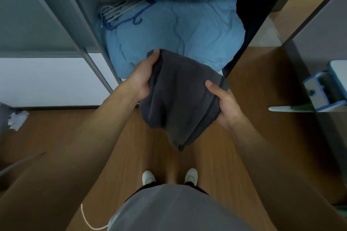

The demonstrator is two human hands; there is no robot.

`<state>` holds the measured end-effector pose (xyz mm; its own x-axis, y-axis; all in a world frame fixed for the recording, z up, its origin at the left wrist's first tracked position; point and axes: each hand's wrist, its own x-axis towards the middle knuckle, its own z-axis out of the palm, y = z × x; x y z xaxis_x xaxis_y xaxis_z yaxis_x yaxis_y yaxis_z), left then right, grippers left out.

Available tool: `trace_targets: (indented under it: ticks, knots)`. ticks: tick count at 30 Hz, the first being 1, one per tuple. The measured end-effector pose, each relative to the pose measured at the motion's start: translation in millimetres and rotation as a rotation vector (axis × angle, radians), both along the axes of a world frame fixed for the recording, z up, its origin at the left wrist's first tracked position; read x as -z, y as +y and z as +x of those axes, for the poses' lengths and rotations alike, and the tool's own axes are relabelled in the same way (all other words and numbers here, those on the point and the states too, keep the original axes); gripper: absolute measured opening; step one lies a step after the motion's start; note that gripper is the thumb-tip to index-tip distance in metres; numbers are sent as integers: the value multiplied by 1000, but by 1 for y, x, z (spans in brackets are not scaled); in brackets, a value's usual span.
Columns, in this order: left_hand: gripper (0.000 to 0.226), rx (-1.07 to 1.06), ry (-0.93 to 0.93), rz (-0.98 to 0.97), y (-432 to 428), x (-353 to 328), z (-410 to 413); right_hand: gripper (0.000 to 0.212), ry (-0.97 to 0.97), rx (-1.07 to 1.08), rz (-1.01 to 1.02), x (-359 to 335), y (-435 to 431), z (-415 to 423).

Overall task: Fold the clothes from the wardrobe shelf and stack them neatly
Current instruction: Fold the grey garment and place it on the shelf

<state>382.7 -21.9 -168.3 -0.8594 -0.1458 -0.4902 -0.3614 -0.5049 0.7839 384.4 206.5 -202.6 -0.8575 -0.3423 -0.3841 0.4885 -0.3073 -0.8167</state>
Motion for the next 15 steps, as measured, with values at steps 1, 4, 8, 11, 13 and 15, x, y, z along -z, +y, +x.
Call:
trace_targets:
  ticks: [1, 4, 8, 11, 13, 15]
  knots:
    - [52, 17, -6, -5, -10, 7, 4, 52, -5, 28, -28, -3, -4, -1]
    - [63, 149, 7, -34, -36, 40, 24, 42, -76, 28, -122, -14, -15, -2]
    - [51, 257, -22, -49, -33, 76, 52, 22, -219, 28, -177, -25, -23, -6]
    - [61, 338, -32, -77, -16, 80, 61, 22, -228, 46, -193, -34, -23, -9]
    - [74, 334, -13, -64, -5, 75, 59, 26, -220, 52, -193, -39, -19, -13]
    - [50, 257, 55, -44, 5, 66, 54, 32, -233, 68, -203, -42, -12, -18]
